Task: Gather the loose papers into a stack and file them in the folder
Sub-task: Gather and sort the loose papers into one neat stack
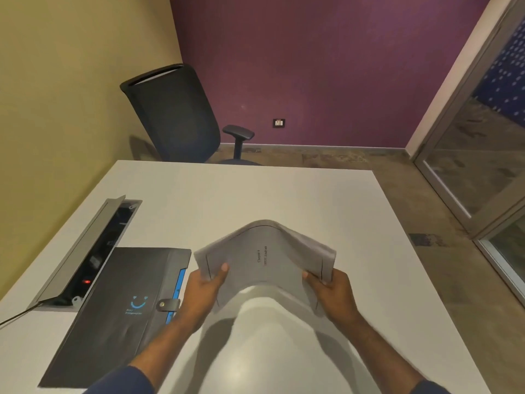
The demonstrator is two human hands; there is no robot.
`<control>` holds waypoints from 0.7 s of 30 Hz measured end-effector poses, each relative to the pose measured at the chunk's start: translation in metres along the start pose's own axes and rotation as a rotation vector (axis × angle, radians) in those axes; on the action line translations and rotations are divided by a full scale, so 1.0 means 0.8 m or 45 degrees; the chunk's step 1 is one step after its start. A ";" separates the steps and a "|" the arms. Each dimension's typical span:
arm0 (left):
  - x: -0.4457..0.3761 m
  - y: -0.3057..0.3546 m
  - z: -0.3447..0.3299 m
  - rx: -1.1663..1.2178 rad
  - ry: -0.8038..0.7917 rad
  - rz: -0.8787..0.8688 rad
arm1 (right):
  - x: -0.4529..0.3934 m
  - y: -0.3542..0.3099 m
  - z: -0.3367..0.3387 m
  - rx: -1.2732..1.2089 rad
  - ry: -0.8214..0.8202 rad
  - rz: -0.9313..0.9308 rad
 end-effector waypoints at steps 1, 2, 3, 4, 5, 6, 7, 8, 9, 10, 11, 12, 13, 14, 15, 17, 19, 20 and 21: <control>0.006 -0.005 -0.004 0.035 0.041 -0.070 | 0.007 0.006 -0.004 0.034 0.084 0.076; 0.013 -0.012 -0.007 0.034 0.057 -0.117 | 0.015 0.013 -0.009 0.070 0.134 0.137; 0.020 -0.022 -0.011 0.012 0.051 -0.136 | 0.024 0.022 -0.015 0.102 0.155 0.166; 0.027 -0.034 -0.015 -0.032 0.029 -0.119 | 0.032 0.035 -0.020 0.130 0.161 0.146; 0.034 -0.047 -0.019 -0.080 -0.001 -0.072 | 0.039 0.051 -0.025 0.151 0.151 0.082; 0.041 -0.061 -0.022 -0.129 -0.027 -0.010 | 0.045 0.068 -0.029 0.161 0.131 -0.016; 0.048 -0.073 -0.024 -0.163 -0.040 0.027 | 0.050 0.086 -0.032 0.147 0.103 -0.119; 0.053 -0.081 -0.024 -0.176 -0.042 0.024 | 0.053 0.101 -0.036 0.142 0.075 -0.206; 0.057 -0.085 -0.025 -0.184 -0.035 0.011 | 0.055 0.109 -0.037 0.155 0.056 -0.251; 0.059 -0.086 -0.025 -0.203 -0.024 0.017 | 0.055 0.111 -0.036 0.186 0.054 -0.253; 0.061 -0.086 -0.025 -0.224 -0.012 0.032 | 0.055 0.109 -0.034 0.208 0.056 -0.220; 0.061 -0.087 -0.025 -0.222 -0.001 0.040 | 0.057 0.103 -0.032 0.206 0.054 -0.164; 0.061 -0.088 -0.026 -0.201 0.003 0.043 | 0.057 0.095 -0.031 0.188 0.051 -0.097; 0.061 -0.090 -0.027 -0.185 0.000 0.049 | 0.059 0.091 -0.031 0.180 0.054 -0.082; 0.060 -0.092 -0.027 -0.187 -0.004 0.063 | 0.061 0.093 -0.031 0.192 0.060 -0.101; 0.059 -0.094 -0.028 -0.247 -0.017 0.090 | 0.060 0.108 -0.032 0.275 0.068 -0.270; 0.060 -0.096 -0.030 -0.266 0.002 0.089 | 0.060 0.120 -0.035 0.326 0.044 -0.400; 0.060 -0.096 -0.030 -0.263 0.014 0.070 | 0.061 0.119 -0.036 0.334 0.040 -0.385; 0.060 -0.094 -0.031 -0.266 0.019 0.053 | 0.061 0.117 -0.036 0.350 0.051 -0.348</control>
Point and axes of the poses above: each hand's wrist, its own x-axis away from the middle knuckle, its own z-axis out of the back of the hand, y = z × x, the point moved 3 cm from there along -x, towards the middle knuckle, and after that the axes turned 5 degrees about -z, right-handed, at the moved point
